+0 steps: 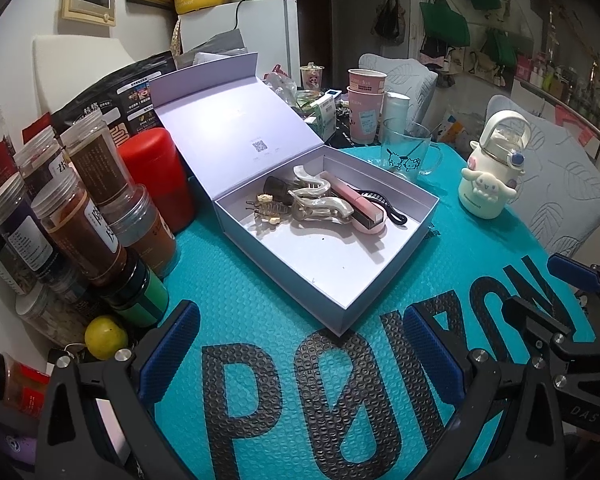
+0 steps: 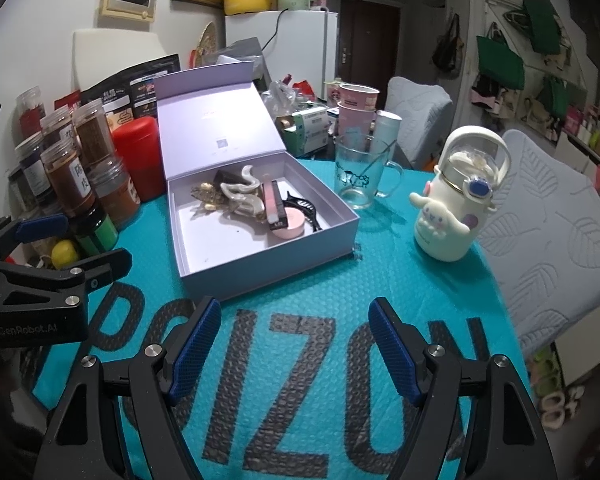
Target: Organize rigid objects
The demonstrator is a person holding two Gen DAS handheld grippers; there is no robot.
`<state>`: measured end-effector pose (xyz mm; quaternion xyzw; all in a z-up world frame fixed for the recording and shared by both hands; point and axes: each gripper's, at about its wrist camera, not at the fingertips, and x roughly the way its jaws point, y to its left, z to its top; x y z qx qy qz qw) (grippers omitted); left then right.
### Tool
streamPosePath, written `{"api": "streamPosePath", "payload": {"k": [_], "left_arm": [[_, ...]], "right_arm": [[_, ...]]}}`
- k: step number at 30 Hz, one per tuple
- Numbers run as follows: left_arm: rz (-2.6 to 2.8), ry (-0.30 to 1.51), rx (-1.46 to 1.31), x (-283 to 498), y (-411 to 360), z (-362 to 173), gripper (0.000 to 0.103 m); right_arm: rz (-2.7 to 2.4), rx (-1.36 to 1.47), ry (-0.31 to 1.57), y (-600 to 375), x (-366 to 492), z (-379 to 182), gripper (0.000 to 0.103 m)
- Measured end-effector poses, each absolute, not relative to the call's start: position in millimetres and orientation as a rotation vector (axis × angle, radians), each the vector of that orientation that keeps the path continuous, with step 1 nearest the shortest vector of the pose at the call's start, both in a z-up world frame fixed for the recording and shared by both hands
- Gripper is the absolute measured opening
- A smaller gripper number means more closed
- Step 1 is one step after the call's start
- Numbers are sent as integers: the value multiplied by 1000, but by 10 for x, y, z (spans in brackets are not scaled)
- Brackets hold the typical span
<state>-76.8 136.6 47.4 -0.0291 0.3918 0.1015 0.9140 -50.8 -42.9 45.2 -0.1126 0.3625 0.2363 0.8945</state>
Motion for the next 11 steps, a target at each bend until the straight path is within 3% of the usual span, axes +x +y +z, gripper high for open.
{"api": "streamPosePath", "payload": {"k": [11], "left_arm": [[209,821,-76,-746,1359,432,103]], "right_arm": [[492,-220,763,-457,-506,435,77]]}}
